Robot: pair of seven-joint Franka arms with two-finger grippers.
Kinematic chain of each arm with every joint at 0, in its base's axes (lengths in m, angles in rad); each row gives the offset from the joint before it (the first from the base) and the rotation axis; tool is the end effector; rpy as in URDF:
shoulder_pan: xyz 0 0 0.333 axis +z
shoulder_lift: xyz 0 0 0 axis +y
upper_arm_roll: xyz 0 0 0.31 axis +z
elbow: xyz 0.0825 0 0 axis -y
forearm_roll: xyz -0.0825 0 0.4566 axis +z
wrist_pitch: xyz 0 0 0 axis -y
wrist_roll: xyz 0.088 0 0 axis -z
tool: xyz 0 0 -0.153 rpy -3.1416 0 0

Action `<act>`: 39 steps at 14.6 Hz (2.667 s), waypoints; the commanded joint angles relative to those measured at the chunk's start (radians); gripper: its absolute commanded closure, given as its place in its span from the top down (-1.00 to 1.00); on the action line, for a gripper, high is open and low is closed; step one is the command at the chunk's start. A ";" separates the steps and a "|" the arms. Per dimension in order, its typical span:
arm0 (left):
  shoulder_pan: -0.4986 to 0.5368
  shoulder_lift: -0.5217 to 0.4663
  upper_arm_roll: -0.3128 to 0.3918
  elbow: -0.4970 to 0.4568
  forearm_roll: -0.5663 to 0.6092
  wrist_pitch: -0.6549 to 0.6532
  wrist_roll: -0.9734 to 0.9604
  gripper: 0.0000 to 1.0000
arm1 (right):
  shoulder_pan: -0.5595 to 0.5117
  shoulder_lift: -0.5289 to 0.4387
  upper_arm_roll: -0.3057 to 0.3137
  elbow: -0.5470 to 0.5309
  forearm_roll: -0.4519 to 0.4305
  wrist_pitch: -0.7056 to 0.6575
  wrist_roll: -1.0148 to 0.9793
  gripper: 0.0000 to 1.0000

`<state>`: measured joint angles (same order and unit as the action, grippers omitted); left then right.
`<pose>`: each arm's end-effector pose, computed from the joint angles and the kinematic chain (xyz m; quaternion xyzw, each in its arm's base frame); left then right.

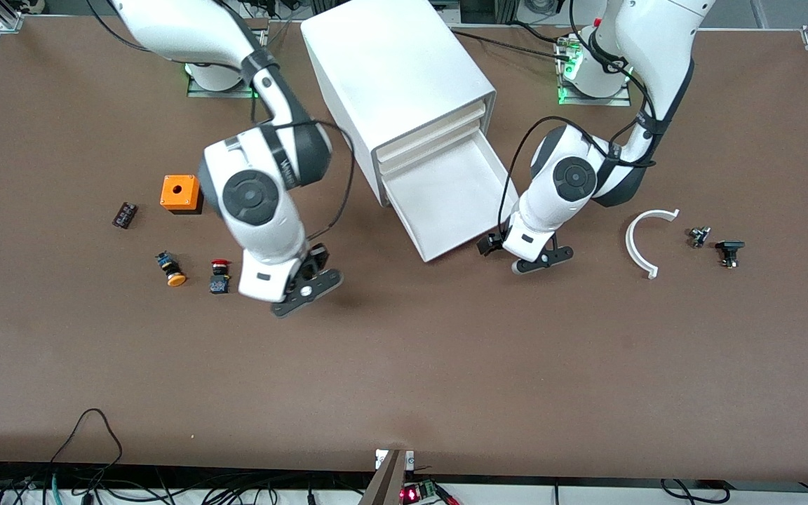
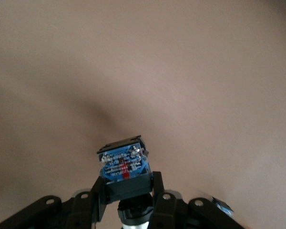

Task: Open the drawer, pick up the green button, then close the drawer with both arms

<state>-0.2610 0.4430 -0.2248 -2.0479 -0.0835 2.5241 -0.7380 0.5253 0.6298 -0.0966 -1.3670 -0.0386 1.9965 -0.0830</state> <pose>0.5667 -0.3084 0.1218 0.9826 0.1699 -0.0247 0.0711 0.7131 0.3336 0.2705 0.9619 0.2694 0.0091 0.0451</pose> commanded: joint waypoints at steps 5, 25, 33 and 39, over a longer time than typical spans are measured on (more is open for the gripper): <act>-0.044 -0.026 -0.044 -0.058 -0.012 -0.004 0.005 1.00 | -0.094 -0.065 0.008 -0.272 0.019 0.174 0.043 -0.54; 0.026 -0.102 -0.249 -0.106 -0.010 -0.094 0.012 1.00 | -0.094 -0.232 0.051 -0.318 0.019 0.015 0.470 1.00; 0.261 -0.253 -0.116 0.072 0.013 -0.226 0.324 1.00 | -0.201 -0.320 -0.020 -0.058 0.017 -0.277 0.457 1.00; 0.284 -0.282 0.071 0.437 0.011 -0.752 0.658 1.00 | -0.416 -0.472 0.034 -0.161 0.016 -0.294 0.245 1.00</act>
<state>0.0278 0.1490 -0.2084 -1.7343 -0.0780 1.9145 -0.1879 0.1652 0.2344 -0.0929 -1.4431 -0.0295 1.7008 0.2285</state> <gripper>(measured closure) 0.000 0.000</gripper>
